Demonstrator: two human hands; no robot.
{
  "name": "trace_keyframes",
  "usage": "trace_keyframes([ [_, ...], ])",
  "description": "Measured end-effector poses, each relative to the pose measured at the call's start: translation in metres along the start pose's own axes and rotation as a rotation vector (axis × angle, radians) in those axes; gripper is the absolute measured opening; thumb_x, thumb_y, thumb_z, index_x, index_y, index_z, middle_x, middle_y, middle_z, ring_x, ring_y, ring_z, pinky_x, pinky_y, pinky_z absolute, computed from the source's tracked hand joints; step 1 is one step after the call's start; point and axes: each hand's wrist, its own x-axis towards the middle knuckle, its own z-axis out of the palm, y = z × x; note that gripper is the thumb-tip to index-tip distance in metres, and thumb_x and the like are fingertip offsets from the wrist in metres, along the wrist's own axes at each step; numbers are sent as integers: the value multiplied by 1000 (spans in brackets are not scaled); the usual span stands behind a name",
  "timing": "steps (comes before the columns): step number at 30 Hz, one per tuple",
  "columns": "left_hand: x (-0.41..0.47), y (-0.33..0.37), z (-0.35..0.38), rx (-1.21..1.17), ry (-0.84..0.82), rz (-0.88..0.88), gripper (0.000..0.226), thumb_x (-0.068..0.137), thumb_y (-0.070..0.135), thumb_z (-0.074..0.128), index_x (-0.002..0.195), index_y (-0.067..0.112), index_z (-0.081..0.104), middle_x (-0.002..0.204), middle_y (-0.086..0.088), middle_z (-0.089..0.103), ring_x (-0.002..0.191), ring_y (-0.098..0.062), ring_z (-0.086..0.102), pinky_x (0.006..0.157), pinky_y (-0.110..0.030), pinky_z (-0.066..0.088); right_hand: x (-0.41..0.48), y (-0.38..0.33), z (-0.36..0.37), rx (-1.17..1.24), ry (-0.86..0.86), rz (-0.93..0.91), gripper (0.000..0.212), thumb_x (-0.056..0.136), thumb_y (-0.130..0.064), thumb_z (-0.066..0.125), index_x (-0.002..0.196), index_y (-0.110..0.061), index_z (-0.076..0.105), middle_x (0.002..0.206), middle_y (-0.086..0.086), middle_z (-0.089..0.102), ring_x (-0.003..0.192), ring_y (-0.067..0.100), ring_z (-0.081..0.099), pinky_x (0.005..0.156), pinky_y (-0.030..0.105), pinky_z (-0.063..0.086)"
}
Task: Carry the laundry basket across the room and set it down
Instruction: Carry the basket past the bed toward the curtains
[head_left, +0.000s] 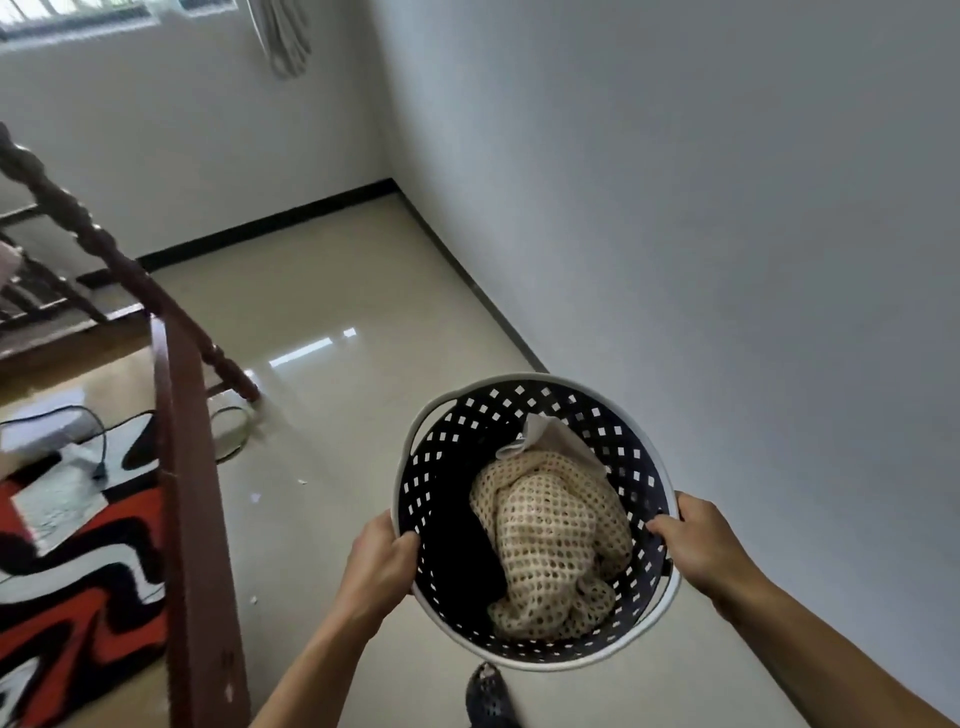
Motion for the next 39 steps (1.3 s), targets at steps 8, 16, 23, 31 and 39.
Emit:
trace_keyframes([
  [8,102,74,-76,-2,83,19,22,76,7,49,77,6,71,73,-10,77,76,-31,74,69,-47,61,88,-121,40,56,-25,-70,17,87,-5,51,75,-11,62,77,14,70,71,30,68,61,34,51],
  [16,235,154,-102,-76,126,0,27,83,-4,46,81,5,71,68,-9,73,57,-22,69,43,-26,52,237,-231,57,99,-53,-123,17,84,0,52,69,-4,57,68,15,61,66,30,57,63,36,44],
  [23,352,231,-159,-149,287,20,23,87,0,52,81,3,73,68,-12,76,59,-23,70,50,-36,58,364,-380,75,50,-160,-276,18,86,-1,50,75,-7,62,74,15,67,72,33,64,71,47,54],
  [31,489,283,-226,-236,341,-19,23,82,-1,49,80,1,72,78,-22,77,66,-30,74,52,-36,60,491,-515,135,8,-218,-320,14,85,1,50,78,6,61,71,16,62,65,27,56,62,36,44],
  [39,664,339,-319,-246,322,-48,26,81,-3,45,88,1,70,80,-20,75,64,-29,72,44,-29,55,617,-655,218,-14,-199,-303,15,84,3,52,76,-1,64,74,20,67,69,32,61,67,39,49],
])
